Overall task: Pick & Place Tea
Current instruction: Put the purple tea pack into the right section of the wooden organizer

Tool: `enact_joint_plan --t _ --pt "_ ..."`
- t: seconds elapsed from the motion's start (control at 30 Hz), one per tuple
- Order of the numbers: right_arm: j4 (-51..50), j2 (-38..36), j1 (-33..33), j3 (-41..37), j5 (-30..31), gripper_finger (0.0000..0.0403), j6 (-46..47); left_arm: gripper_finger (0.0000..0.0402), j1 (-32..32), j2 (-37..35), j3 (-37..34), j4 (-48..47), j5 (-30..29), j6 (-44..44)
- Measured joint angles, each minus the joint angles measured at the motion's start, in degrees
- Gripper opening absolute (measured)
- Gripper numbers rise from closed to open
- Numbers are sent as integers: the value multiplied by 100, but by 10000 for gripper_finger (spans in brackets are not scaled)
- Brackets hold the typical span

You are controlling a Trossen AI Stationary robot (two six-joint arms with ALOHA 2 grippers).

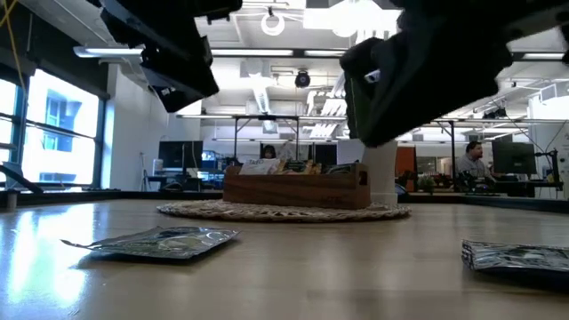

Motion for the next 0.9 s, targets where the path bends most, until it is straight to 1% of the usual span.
enact_joint_plan --t 0.07,0.17,0.27,0.33,0.43,0.5,0.6,0.7,0.8,0.9 --pt "-873 146 8 532 -213 2 200 144 -23 103 4 259 19 38" --pt "-1980 201 7 1123 -333 9 1035 144 -70 173 7 303 -43 -10" --pt "-2817 213 -10 1510 -446 27 1540 144 -71 214 9 422 -289 10" --pt "-3059 213 6 1636 -706 43 1698 144 -69 230 5 462 -356 78" --pt "-2918 213 98 1573 -1033 74 2191 144 -72 226 9 605 -320 236" --pt "-2817 213 174 1429 -1085 96 2550 144 -73 226 9 591 -319 319" --pt "-2815 213 266 1155 -771 125 3069 144 -73 226 9 599 -323 357" --pt "-2603 213 296 819 -484 147 3405 144 -73 226 9 594 -326 373" --pt "-1849 214 294 403 -502 165 3488 144 -73 226 9 545 -326 450" --pt "-979 215 296 -9 -514 176 3336 144 -73 226 9 470 -326 463"
